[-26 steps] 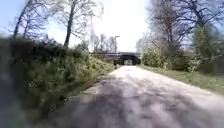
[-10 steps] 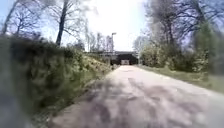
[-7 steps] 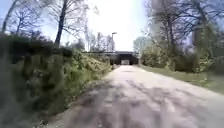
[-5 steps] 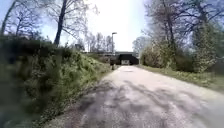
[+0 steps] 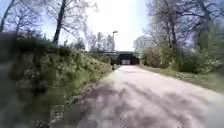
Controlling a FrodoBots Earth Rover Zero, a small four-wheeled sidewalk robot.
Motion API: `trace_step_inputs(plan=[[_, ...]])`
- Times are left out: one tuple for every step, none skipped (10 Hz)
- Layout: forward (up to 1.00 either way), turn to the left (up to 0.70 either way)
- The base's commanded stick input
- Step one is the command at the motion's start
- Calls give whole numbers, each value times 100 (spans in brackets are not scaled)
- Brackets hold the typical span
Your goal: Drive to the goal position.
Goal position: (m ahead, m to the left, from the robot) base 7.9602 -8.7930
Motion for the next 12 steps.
trace_step_inputs(plan=[[70, 0], [70, 0], [70, 0], [70, 0], [70, 0], [70, 0], [70, 0], [70, 0], [70, 0], [70, 0], [70, 0], [70, 0]])
